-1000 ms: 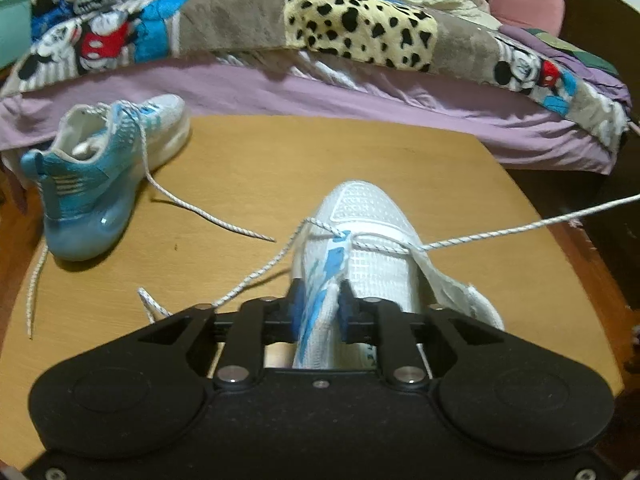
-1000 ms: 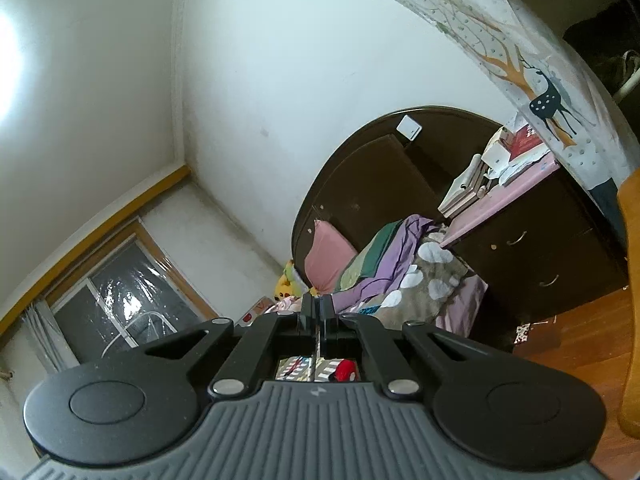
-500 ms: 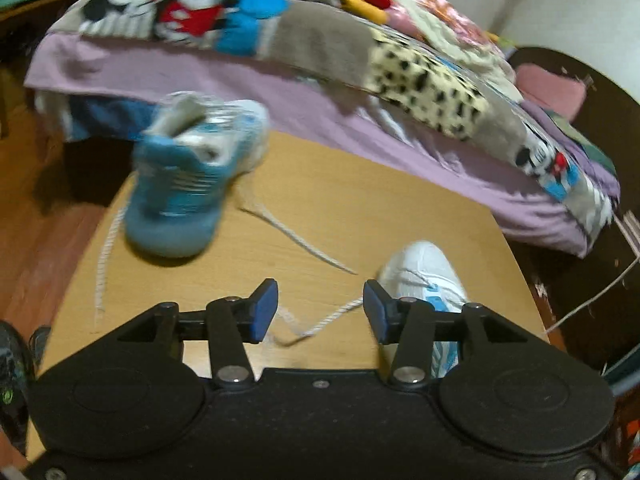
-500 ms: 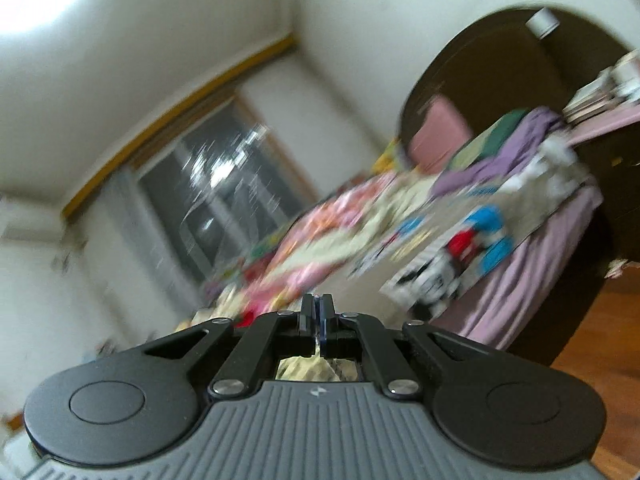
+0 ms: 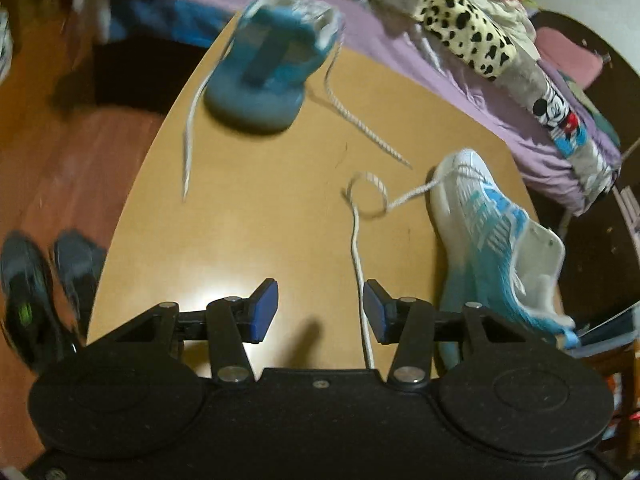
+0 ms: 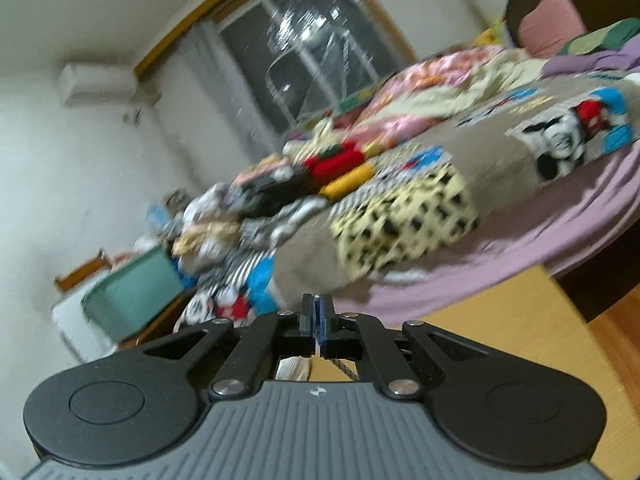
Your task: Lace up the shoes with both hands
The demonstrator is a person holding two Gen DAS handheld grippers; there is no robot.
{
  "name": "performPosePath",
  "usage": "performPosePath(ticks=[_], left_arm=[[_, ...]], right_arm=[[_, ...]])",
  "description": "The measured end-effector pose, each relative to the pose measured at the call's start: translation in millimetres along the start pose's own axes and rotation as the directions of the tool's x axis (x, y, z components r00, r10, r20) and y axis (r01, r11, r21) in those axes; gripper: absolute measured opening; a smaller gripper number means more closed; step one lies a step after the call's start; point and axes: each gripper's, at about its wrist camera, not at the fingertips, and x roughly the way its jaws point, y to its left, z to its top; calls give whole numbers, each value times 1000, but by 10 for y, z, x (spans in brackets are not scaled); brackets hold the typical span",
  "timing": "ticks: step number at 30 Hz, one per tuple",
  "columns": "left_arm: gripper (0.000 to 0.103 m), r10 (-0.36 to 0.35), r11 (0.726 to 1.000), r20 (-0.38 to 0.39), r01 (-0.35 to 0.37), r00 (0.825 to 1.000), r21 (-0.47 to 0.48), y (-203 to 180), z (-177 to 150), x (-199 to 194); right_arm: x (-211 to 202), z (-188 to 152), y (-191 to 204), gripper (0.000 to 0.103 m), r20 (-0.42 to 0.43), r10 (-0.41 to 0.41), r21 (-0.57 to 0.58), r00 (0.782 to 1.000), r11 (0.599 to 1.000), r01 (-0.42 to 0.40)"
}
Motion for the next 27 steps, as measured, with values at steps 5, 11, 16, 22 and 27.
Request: performPosePath(ticks=[5, 11, 16, 22, 27], left_arm=[[45, -127, 945, -48, 106, 991, -311, 175, -481, -94], [45, -187, 663, 13, 136, 982, -736, 380, -1194, -69], [45, -159, 314, 162, 205, 974, -927, 476, -1727, -58], [46, -155, 154, 258, 281, 954, -947, 300, -1937, 66], [46, -63, 44, 318, 321, 946, -946, 297, -2086, 145]], right_arm=[[95, -187, 243, 4, -70, 47, -18, 996, 999, -48], [-60, -324, 384, 4, -86, 66, 4, 994, 998, -66], [-208, -388, 361, 4, -74, 72, 44, 995, 997, -69], [-330, -486, 249, 4, -84, 63, 89, 994, 994, -55], [-353, -523, 98, 4, -90, 54, 106, 994, 993, -45]])
